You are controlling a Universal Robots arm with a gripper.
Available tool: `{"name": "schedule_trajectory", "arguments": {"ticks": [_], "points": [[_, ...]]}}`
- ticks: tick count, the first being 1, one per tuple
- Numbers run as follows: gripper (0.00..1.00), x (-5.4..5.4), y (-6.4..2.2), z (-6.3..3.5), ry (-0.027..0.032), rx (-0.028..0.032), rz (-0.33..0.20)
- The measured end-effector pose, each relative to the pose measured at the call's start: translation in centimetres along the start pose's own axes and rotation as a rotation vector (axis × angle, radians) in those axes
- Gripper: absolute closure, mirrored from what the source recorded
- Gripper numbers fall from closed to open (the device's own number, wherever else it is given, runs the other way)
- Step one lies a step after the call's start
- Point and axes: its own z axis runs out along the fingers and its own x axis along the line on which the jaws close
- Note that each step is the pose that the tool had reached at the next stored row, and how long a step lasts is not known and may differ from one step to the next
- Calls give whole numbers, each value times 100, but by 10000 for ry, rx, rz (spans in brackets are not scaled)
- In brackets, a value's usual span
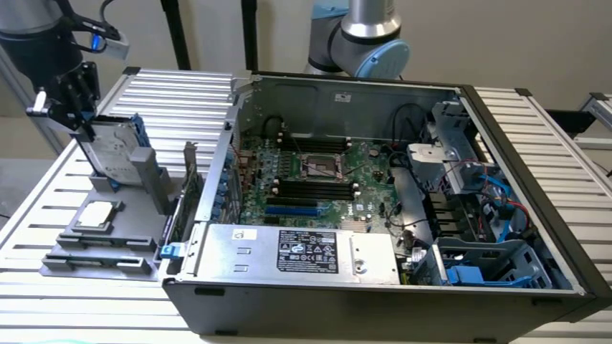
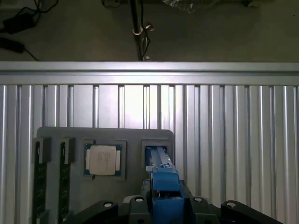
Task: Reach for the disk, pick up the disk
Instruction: 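Pick up the disk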
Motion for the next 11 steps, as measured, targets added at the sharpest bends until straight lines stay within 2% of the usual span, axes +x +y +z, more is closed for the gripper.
{"name": "schedule_trajectory", "arguments": {"ticks": [3,8,11], "points": [[67,0,0,-4,1,0,0],[67,1,0,-6,69,-2,1],[67,0,0,-8,73,-1,1]]}}
